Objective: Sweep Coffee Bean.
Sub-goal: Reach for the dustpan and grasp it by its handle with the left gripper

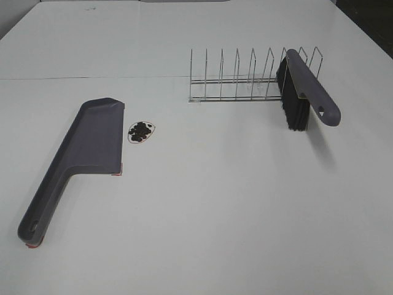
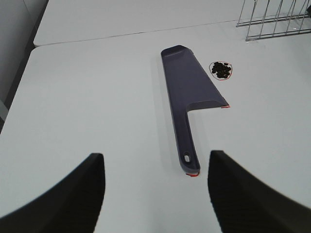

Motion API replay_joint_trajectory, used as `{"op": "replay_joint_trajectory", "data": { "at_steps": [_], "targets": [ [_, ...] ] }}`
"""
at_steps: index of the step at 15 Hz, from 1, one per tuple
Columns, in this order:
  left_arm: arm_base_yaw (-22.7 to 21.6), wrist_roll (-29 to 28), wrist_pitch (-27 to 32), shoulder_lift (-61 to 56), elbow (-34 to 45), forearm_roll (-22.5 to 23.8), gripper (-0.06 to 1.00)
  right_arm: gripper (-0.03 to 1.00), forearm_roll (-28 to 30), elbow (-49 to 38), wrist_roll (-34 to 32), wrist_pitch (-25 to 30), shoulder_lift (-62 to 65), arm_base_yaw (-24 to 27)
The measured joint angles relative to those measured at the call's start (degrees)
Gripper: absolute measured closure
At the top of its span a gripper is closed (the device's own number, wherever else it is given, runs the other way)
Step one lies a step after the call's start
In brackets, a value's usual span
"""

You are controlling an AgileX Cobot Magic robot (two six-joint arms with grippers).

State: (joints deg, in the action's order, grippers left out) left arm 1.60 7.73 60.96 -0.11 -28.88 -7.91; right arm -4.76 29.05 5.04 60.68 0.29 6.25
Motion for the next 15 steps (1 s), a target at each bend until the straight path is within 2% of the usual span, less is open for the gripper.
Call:
{"op": "replay_joint_trajectory", "data": {
  "at_steps": [15],
  "targets": [
    [0.00, 0.00, 0.00, 0.00, 0.00, 0.00, 0.38, 0.11, 0.00, 0.00, 0.00, 0.00, 0.00, 0.00]
  ]
}}
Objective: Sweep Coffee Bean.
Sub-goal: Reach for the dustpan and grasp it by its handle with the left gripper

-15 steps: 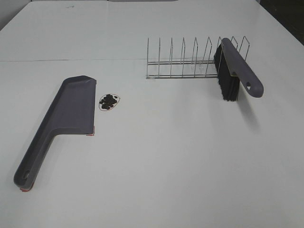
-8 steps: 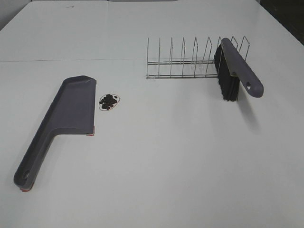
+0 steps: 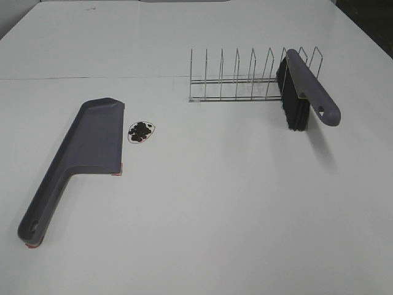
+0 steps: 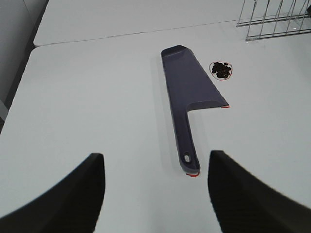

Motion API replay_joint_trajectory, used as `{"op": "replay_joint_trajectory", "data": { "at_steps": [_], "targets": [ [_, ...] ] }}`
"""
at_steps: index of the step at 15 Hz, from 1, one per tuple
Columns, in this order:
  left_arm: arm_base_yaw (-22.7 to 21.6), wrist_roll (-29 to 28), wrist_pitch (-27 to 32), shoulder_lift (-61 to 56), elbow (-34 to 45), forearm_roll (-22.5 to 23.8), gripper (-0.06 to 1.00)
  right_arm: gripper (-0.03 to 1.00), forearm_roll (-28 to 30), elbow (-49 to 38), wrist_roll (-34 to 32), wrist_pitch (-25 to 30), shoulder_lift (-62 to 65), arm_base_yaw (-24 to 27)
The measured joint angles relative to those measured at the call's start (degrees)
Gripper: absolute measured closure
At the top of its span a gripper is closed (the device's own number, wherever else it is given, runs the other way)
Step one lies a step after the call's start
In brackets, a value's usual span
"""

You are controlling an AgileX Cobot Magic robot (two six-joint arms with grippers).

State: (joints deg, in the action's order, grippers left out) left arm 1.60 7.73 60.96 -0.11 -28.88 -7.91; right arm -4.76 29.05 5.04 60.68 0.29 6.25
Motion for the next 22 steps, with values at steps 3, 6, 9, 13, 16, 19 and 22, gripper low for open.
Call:
{"op": "replay_joint_trajectory", "data": {
  "at_steps": [3, 6, 9, 13, 16, 19, 22],
  "targets": [
    [0.00, 0.00, 0.00, 0.00, 0.00, 0.00, 0.38, 0.11, 0.00, 0.00, 0.00, 0.00, 0.00, 0.00],
    [0.00, 0.00, 0.00, 0.00, 0.00, 0.00, 0.38, 0.11, 0.00, 0.00, 0.00, 0.00, 0.00, 0.00],
    [0.00, 0.00, 0.00, 0.00, 0.00, 0.00, 0.38, 0.11, 0.00, 0.00, 0.00, 0.00, 0.00, 0.00],
    [0.00, 0.00, 0.00, 0.00, 0.00, 0.00, 0.38, 0.11, 0.00, 0.00, 0.00, 0.00, 0.00, 0.00],
    [0.00, 0.00, 0.00, 0.00, 0.00, 0.00, 0.38, 0.11, 0.00, 0.00, 0.00, 0.00, 0.00, 0.00],
    [0.00, 0.00, 0.00, 0.00, 0.00, 0.00, 0.38, 0.11, 0.00, 0.00, 0.00, 0.00, 0.00, 0.00],
    [0.00, 0.00, 0.00, 0.00, 0.00, 0.00, 0.38, 0.11, 0.00, 0.00, 0.00, 0.00, 0.00, 0.00]
  ]
}}
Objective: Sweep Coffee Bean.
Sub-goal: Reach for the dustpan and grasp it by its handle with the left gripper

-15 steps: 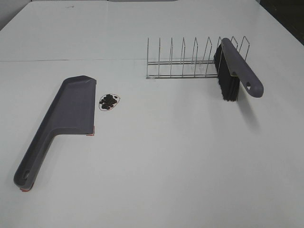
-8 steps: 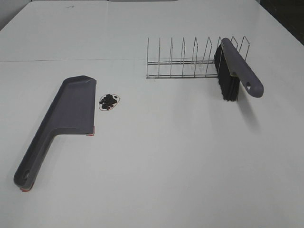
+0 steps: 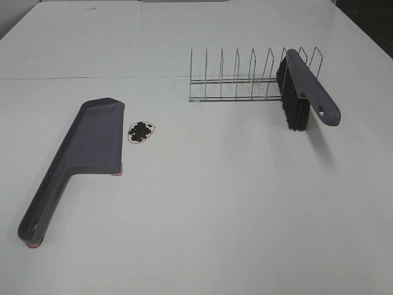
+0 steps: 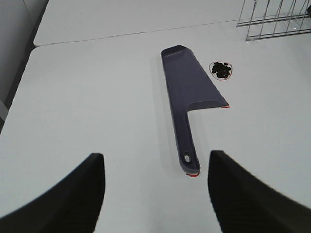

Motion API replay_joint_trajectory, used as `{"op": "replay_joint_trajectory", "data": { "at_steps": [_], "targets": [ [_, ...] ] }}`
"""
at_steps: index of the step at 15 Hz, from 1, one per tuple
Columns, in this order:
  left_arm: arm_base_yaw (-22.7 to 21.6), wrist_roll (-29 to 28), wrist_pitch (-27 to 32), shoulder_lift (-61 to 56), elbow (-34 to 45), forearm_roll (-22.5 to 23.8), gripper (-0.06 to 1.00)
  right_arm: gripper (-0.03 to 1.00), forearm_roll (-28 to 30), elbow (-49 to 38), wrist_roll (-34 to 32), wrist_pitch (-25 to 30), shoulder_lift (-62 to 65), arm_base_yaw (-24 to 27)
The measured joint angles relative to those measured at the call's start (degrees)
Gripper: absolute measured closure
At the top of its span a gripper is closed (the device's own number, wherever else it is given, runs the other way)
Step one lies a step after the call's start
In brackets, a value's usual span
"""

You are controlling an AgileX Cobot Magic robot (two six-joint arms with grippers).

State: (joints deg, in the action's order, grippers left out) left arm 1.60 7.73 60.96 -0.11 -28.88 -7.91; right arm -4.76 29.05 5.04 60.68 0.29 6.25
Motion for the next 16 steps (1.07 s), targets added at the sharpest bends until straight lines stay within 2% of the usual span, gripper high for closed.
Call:
{"op": "replay_joint_trajectory", "data": {
  "at_steps": [16],
  "targets": [
    [0.00, 0.00, 0.00, 0.00, 0.00, 0.00, 0.38, 0.11, 0.00, 0.00, 0.00, 0.00, 0.00, 0.00]
  ]
}}
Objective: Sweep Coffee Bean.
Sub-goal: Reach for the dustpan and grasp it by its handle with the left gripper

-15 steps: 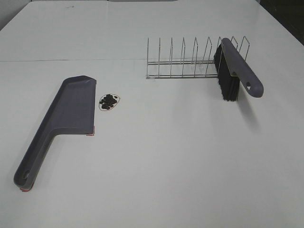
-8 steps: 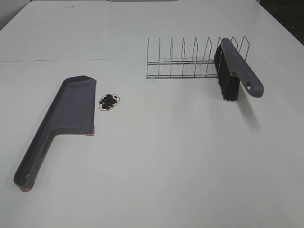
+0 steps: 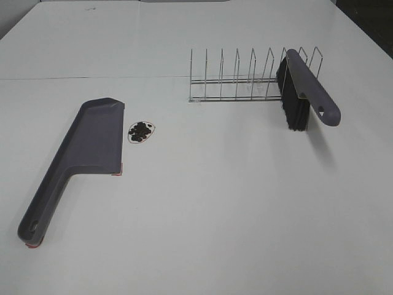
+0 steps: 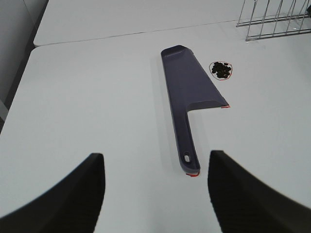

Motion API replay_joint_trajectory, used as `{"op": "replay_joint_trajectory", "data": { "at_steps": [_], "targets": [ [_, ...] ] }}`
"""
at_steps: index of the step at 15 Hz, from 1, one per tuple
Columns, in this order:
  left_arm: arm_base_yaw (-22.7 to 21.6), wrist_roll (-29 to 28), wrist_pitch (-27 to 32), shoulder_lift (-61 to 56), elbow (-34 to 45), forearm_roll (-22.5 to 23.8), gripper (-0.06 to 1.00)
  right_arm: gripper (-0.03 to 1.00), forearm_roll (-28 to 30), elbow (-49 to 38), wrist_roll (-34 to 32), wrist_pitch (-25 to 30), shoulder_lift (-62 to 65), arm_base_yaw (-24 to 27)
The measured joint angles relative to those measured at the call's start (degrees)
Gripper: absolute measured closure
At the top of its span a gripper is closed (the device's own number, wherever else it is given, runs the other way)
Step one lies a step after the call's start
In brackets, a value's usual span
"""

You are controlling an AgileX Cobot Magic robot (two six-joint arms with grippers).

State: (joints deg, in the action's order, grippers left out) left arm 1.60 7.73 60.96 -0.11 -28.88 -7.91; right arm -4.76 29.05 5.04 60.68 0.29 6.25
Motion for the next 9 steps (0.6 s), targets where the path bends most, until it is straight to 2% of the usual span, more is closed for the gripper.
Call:
{"op": "replay_joint_trajectory", "data": {
  "at_steps": [9],
  "targets": [
    [0.00, 0.00, 0.00, 0.00, 0.00, 0.00, 0.38, 0.11, 0.00, 0.00, 0.00, 0.00, 0.00, 0.00]
  ]
}}
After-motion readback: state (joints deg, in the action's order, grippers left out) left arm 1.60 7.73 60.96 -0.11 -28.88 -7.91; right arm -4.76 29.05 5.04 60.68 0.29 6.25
